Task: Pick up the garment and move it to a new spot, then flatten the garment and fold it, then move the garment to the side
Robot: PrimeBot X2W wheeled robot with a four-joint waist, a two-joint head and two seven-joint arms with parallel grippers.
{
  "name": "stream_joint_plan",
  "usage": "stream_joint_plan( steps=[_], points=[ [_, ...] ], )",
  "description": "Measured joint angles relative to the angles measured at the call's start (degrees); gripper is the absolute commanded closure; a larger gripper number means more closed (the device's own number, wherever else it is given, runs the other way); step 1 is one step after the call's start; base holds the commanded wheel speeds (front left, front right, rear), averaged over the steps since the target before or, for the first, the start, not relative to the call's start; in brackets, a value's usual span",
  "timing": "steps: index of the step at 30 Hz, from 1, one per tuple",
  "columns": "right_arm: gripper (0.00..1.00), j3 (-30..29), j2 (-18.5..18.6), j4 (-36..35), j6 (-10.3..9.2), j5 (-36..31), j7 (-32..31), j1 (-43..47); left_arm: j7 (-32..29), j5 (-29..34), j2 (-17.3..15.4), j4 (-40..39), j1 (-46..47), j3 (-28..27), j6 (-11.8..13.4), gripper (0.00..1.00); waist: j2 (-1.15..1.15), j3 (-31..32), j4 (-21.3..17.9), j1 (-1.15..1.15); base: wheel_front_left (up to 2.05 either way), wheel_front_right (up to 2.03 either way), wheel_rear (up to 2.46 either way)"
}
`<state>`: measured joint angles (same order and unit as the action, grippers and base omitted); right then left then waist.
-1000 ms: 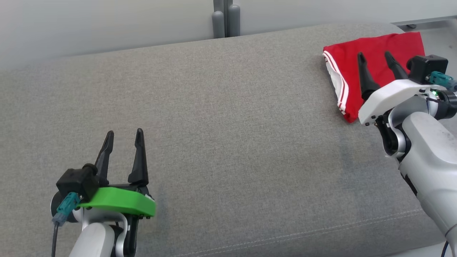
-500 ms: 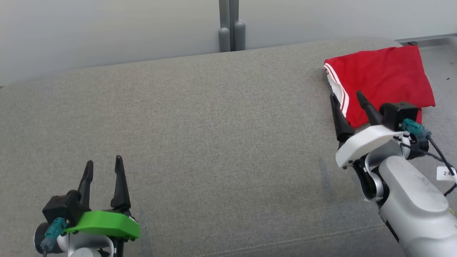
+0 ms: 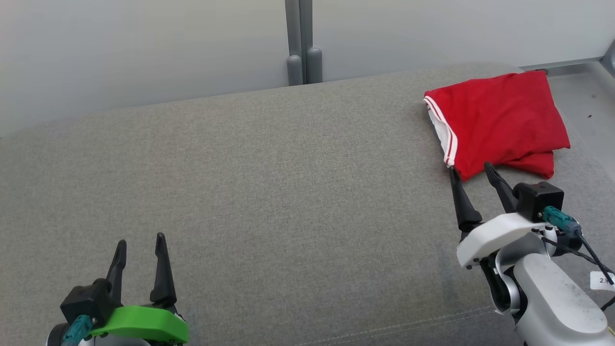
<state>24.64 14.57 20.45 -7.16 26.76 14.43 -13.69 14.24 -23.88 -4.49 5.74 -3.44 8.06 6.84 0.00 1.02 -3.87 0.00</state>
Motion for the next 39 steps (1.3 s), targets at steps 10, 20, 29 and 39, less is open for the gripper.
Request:
stream_joint_plan(
  steps=[10,20,29,39],
  points=[
    [0.00,-2.71,-1.88,-3.39,0.00,-3.23,0.00,3.78,0.00,0.99,0.42,-0.83,-1.35,-0.25,0.01,0.00,0.00,0.26,0.09,0.00,0.00,0.00,0.00],
    [0.00,-4.04,-3.03,-4.99,0.00,-5.73,0.00,6.32,0.01,1.45,0.80,-2.11,-1.63,-0.45,0.01,0.00,0.00,0.34,0.58,0.00,0.00,0.00,0.00],
    [0.00,-4.92,-3.50,-6.12,0.00,-6.73,0.00,7.38,0.01,1.45,1.16,-2.46,-1.86,-0.15,0.01,0.00,0.00,0.39,0.78,0.00,0.00,0.00,0.00],
    [0.00,-5.91,-4.33,-7.64,0.00,-7.78,0.00,8.39,0.01,1.46,1.29,-3.20,-1.92,-0.16,0.01,0.00,0.00,0.24,1.06,0.00,0.00,0.00,0.00]
  ],
)
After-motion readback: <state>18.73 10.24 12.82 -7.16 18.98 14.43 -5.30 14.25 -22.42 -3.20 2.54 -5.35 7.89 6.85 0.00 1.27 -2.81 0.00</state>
